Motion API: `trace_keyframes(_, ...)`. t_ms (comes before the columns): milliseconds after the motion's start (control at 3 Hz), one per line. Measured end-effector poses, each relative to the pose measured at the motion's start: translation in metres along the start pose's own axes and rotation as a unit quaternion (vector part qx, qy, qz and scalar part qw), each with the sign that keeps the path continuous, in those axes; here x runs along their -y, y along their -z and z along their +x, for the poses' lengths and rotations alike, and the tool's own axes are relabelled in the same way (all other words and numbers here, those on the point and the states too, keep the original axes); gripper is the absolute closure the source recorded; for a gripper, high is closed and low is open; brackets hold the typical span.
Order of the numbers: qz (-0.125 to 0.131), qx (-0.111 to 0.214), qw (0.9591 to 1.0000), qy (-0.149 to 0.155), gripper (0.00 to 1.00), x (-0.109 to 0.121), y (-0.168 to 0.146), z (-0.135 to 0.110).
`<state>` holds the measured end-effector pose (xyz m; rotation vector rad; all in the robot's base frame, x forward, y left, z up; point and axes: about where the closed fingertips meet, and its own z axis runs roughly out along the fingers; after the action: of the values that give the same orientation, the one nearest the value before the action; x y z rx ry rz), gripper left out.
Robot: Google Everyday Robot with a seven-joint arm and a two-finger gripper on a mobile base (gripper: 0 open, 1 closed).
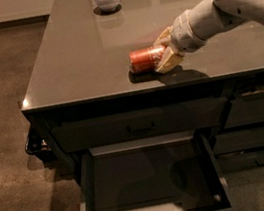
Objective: Pick coke can from middle drawer and place on counter
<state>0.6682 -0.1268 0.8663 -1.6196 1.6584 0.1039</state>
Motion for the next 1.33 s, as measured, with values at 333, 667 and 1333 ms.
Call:
trace_keyframes(333, 0.0, 0.0, 1.0, 0.0, 0.81, -0.0001, -0.0005, 0.0002)
trace_keyframes(667, 0.0, 0.0, 1.0, 0.0, 0.58, -0.0002, -0.0005, 0.0001)
trace_keyframes(1333, 0.0, 0.0, 1.0, 0.0, 0.12, -0.0002, -0.0005, 0.0001)
